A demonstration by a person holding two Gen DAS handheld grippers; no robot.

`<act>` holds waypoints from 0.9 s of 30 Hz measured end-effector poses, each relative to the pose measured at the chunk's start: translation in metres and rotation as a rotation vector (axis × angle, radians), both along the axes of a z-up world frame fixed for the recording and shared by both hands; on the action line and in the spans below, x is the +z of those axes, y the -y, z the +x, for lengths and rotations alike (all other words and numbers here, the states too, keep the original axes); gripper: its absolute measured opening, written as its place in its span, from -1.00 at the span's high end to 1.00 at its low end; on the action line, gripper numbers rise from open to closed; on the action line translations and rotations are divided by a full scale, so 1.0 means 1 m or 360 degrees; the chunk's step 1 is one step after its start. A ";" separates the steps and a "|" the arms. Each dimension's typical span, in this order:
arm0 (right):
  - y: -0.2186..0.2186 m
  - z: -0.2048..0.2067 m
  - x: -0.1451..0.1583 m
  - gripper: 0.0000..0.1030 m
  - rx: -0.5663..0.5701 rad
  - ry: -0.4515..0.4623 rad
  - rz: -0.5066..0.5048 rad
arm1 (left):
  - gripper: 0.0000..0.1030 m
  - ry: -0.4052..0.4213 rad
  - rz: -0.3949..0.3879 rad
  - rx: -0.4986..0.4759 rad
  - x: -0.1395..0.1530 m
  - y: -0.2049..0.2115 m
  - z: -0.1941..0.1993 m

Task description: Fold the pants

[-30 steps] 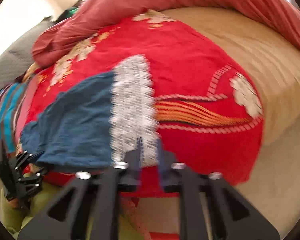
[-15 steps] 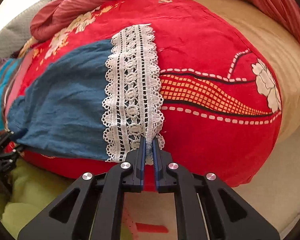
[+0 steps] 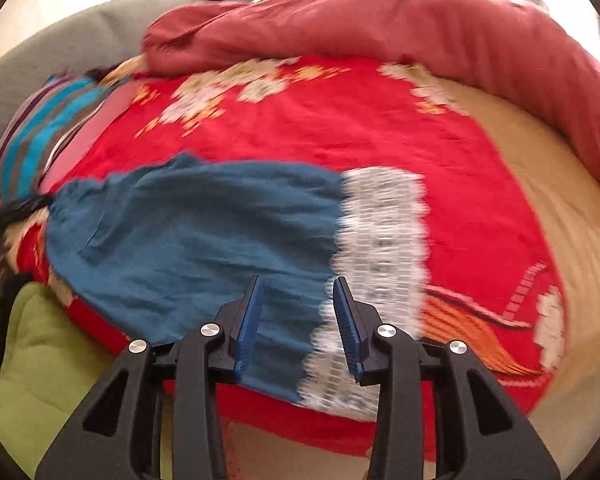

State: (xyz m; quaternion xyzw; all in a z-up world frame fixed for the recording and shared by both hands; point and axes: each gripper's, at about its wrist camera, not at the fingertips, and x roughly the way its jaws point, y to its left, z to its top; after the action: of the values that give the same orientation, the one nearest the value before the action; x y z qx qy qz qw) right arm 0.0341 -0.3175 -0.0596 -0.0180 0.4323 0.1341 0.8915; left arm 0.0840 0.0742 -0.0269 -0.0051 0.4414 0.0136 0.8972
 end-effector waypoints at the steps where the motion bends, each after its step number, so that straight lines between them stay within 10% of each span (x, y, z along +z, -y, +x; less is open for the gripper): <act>1: -0.004 0.003 -0.007 0.28 0.0014 -0.0028 -0.0022 | -0.54 -0.0038 -0.0006 0.0007 -0.008 0.000 0.006; 3: -0.006 0.004 -0.018 0.14 0.0016 -0.0104 -0.0062 | 0.29 -0.0081 0.0030 -0.0009 -0.021 0.007 0.011; 4: -0.007 0.004 -0.026 0.14 0.0009 -0.0152 -0.0073 | 0.34 -0.0062 0.0077 -0.0006 -0.021 0.009 0.009; 12: 0.000 0.000 -0.038 0.11 0.0017 -0.0224 -0.0021 | 0.21 -0.0051 -0.0108 0.0080 -0.023 -0.029 0.000; 16: 0.027 0.003 0.002 0.14 -0.0023 -0.0022 0.0118 | -0.07 0.0108 -0.0046 0.0036 0.017 -0.013 -0.013; 21: 0.071 0.042 0.023 0.13 -0.0152 0.0081 0.0213 | -0.20 0.0178 -0.0147 -0.0274 0.049 0.038 0.012; 27: 0.094 0.099 -0.005 0.13 -0.0152 -0.0044 0.0227 | -0.20 -0.0070 -0.0219 -0.0672 0.014 0.130 0.084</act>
State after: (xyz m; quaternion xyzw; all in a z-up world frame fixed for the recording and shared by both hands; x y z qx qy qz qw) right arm 0.1334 -0.4110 -0.0642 0.0681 0.4342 0.1223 0.8899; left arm 0.1683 -0.0559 -0.0130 0.0264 0.4519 -0.2045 0.8679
